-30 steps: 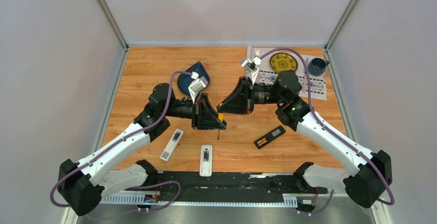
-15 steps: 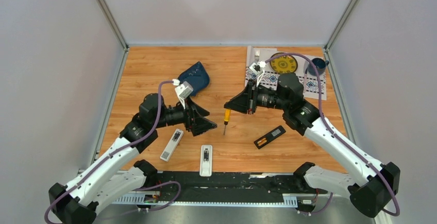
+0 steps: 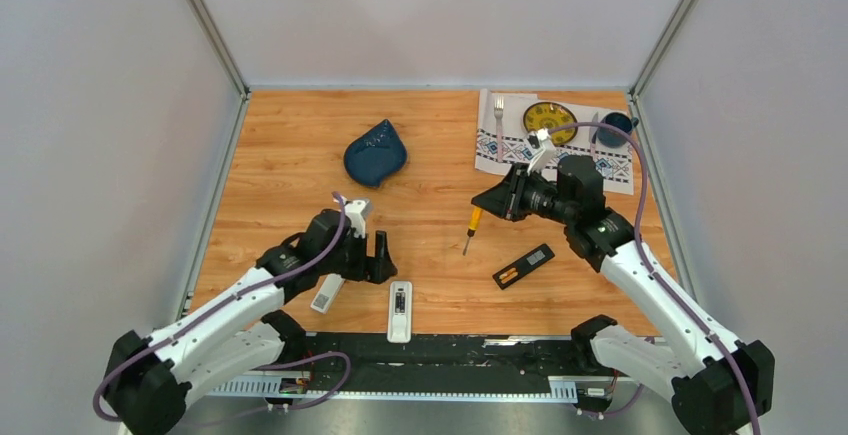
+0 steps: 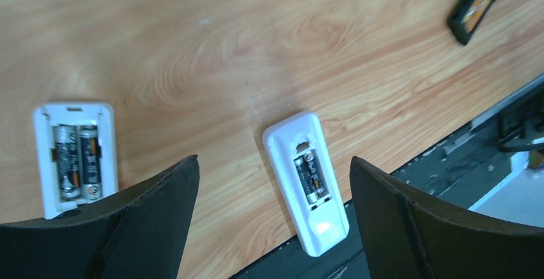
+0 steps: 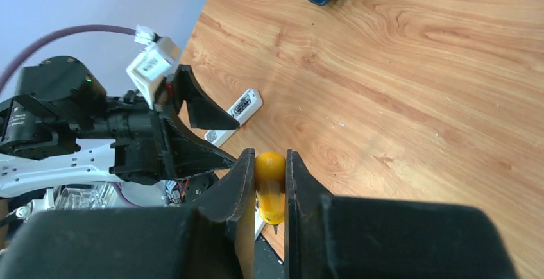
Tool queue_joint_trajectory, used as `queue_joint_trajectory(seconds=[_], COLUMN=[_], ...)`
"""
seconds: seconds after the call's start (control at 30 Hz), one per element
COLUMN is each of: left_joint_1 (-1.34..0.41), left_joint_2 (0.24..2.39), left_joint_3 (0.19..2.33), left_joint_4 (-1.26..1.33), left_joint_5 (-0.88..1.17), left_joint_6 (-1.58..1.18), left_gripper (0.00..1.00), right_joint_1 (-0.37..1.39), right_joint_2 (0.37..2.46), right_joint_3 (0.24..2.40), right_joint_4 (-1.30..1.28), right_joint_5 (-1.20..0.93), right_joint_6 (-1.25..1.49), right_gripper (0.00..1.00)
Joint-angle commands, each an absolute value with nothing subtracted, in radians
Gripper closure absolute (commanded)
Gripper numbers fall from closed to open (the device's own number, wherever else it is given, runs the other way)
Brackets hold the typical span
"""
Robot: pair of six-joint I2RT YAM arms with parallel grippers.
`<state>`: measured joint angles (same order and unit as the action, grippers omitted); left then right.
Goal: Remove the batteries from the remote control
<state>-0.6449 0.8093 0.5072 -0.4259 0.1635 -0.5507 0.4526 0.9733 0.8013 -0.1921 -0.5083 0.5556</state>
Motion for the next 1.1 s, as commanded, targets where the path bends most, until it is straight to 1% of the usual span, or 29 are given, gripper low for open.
queue_joint_trajectory(seconds=[0.0, 0.1, 0.23, 0.4, 0.43, 0.57, 0.63, 0.8, 0.83, 0.87, 0.93, 0.97, 1.0, 1.07], left_joint_1=[-0.737, -0.814, -0.891, -0.979, -0.992, -1.067, -1.077, -1.078, -1.078, -1.077, -1.069, -1.057, -1.048, -1.016], left_joint_2=[0.926, 1.069, 1.188, 1.345, 1.362, 1.434, 1.463, 1.473, 1.474, 1.474, 1.480, 1.485, 1.497, 1.511], left_joint_3=[0.520, 0.551, 0.590, 0.655, 0.676, 0.718, 0.719, 0.681, 0.681, 0.687, 0.709, 0.719, 0.730, 0.765], left_joint_4=[-0.446, -0.413, -0.353, -0.406, -0.435, -0.523, -0.567, -0.569, -0.574, -0.580, -0.586, -0.589, -0.592, -0.592], left_joint_5=[0.095, 0.071, 0.055, 0.003, -0.033, -0.121, -0.155, -0.170, -0.175, -0.181, -0.183, -0.181, -0.173, -0.152], left_joint_6=[-0.618, -0.643, -0.669, -0.676, -0.680, -0.702, -0.735, -0.738, -0.717, -0.707, -0.668, -0.655, -0.640, -0.597], left_gripper=[0.07, 0.07, 0.07, 0.08, 0.09, 0.17, 0.19, 0.24, 0.27, 0.35, 0.44, 0.53, 0.58, 0.62], right_joint_1=[0.443, 0.442, 0.439, 0.426, 0.425, 0.410, 0.399, 0.376, 0.368, 0.364, 0.354, 0.351, 0.350, 0.341], right_joint_2=[0.957, 0.960, 0.956, 0.940, 0.936, 0.925, 0.917, 0.905, 0.905, 0.902, 0.899, 0.894, 0.891, 0.887], right_joint_3=[0.784, 0.770, 0.758, 0.747, 0.741, 0.733, 0.732, 0.727, 0.726, 0.726, 0.723, 0.721, 0.719, 0.718], right_joint_4=[-0.183, -0.184, -0.184, -0.189, -0.187, -0.190, -0.192, -0.207, -0.212, -0.213, -0.219, -0.222, -0.225, -0.230], right_joint_5=[-0.500, -0.509, -0.520, -0.528, -0.526, -0.529, -0.529, -0.529, -0.531, -0.531, -0.529, -0.529, -0.529, -0.528], right_joint_6=[0.575, 0.574, 0.572, 0.574, 0.571, 0.568, 0.568, 0.557, 0.552, 0.548, 0.545, 0.545, 0.543, 0.538], right_gripper=[1.00, 1.00, 1.00, 1.00, 1.00, 1.00, 1.00, 1.00, 1.00, 1.00, 1.00, 1.00, 1.00, 1.00])
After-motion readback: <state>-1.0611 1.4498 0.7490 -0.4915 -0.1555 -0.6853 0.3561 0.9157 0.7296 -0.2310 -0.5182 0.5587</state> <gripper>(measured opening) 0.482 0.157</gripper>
